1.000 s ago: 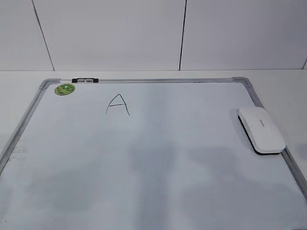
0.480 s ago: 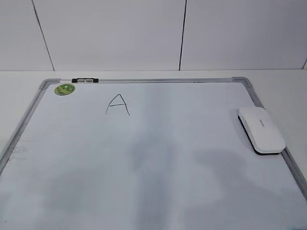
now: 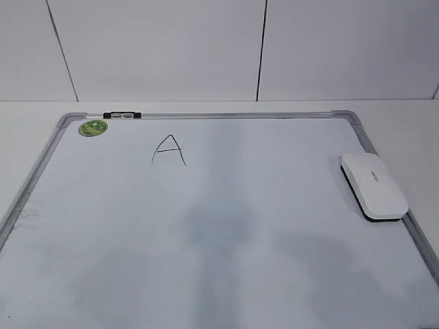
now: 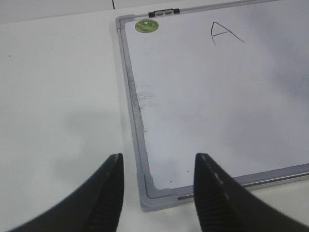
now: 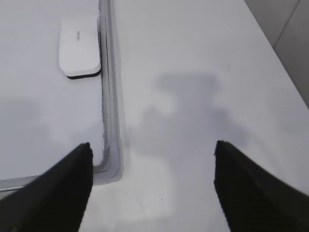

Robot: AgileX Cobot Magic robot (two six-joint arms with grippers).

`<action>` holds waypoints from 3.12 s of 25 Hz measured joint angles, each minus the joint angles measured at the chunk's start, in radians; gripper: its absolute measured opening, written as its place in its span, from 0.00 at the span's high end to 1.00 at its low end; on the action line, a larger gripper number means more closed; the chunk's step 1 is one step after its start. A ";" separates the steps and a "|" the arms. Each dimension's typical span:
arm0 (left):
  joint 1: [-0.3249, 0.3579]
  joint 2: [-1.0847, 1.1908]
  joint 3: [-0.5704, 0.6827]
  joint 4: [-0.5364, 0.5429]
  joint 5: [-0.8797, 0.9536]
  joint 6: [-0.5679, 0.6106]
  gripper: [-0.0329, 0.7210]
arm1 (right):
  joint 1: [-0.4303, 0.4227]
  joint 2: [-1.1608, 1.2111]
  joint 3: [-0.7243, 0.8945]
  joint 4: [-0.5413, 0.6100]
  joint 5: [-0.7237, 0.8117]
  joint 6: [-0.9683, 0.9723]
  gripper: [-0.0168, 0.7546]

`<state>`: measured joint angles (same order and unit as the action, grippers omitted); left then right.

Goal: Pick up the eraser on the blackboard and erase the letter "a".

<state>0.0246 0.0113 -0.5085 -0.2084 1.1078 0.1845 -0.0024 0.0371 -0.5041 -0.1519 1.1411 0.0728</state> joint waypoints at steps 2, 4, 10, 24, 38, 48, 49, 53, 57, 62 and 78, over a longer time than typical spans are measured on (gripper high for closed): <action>0.000 -0.001 0.000 -0.002 0.000 0.000 0.49 | 0.000 -0.025 0.000 0.000 0.000 0.000 0.21; 0.000 -0.001 0.000 -0.002 0.002 0.000 0.49 | 0.000 -0.046 0.000 0.000 0.002 0.000 0.21; 0.000 -0.001 0.000 -0.002 0.002 0.000 0.51 | 0.000 -0.052 0.000 -0.002 0.002 0.000 0.21; 0.000 -0.001 0.000 -0.002 0.002 0.000 0.52 | -0.002 -0.055 0.000 -0.003 0.002 0.000 0.21; 0.000 -0.001 0.000 -0.002 0.002 0.000 0.56 | -0.002 -0.055 0.000 -0.003 0.002 0.000 0.21; 0.000 -0.001 0.000 -0.002 0.002 0.000 0.58 | -0.002 -0.055 0.000 -0.003 0.002 0.000 0.21; 0.000 -0.001 0.000 -0.002 0.002 0.000 0.59 | -0.002 -0.055 0.000 -0.003 0.002 0.000 0.21; 0.000 -0.001 0.000 -0.002 0.002 0.000 0.60 | -0.002 -0.055 0.000 -0.003 0.002 0.000 0.21; 0.000 -0.001 0.000 -0.002 0.002 0.000 0.62 | -0.002 -0.055 0.000 -0.003 0.002 0.000 0.21; 0.000 -0.001 0.000 -0.002 0.002 0.000 0.63 | -0.002 -0.055 0.000 -0.003 0.002 0.000 0.21; 0.000 -0.001 0.000 -0.002 0.002 0.000 0.64 | -0.002 -0.055 0.000 -0.003 0.002 0.000 0.21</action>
<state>0.0246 0.0099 -0.5085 -0.2100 1.1098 0.1845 -0.0047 -0.0177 -0.5041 -0.1552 1.1430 0.0728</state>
